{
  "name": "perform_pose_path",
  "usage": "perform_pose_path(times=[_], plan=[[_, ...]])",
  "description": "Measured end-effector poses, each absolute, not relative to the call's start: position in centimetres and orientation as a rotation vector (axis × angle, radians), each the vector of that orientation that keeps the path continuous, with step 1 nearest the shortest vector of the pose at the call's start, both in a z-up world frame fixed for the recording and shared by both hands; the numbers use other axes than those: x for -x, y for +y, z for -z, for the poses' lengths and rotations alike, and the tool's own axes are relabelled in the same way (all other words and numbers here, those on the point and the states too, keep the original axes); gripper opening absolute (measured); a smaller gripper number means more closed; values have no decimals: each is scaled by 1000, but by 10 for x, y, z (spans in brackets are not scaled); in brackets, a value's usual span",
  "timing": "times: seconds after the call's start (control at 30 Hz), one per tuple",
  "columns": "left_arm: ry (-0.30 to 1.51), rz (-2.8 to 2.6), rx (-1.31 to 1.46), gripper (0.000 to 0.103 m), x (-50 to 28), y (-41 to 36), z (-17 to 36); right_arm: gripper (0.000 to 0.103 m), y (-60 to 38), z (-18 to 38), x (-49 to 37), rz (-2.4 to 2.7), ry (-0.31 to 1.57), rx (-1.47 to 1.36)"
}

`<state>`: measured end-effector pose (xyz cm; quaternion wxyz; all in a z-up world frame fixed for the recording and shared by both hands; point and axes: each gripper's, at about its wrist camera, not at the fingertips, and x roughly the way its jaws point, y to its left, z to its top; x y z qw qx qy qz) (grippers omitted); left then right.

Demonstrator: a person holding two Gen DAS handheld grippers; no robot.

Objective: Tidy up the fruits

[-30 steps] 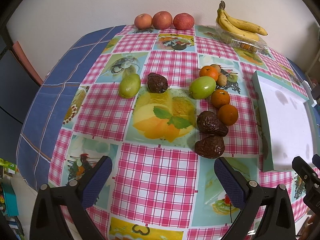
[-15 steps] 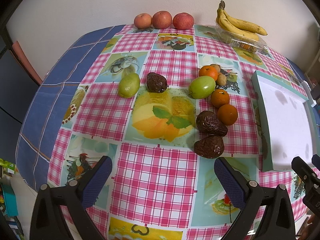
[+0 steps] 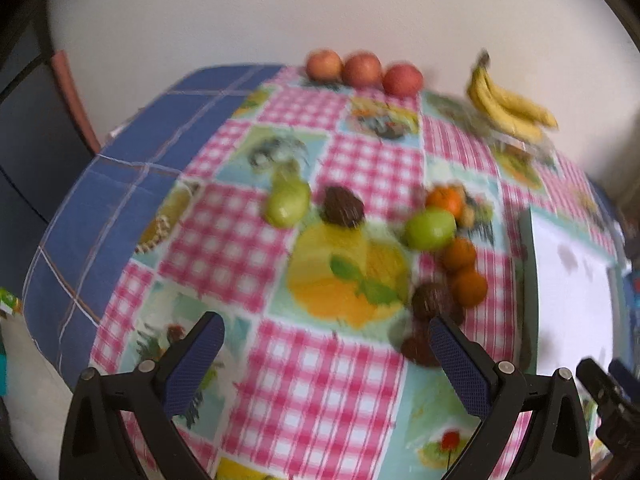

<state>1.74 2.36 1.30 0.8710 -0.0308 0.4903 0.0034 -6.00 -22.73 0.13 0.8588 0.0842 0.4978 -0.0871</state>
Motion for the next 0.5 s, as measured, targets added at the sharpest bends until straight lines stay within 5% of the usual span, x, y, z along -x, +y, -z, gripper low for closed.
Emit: perform_pose_path(times=[0.5], plan=[[1073,-66,167,103,-85,42,-21,96,-233,-19,8,134,981,-326]])
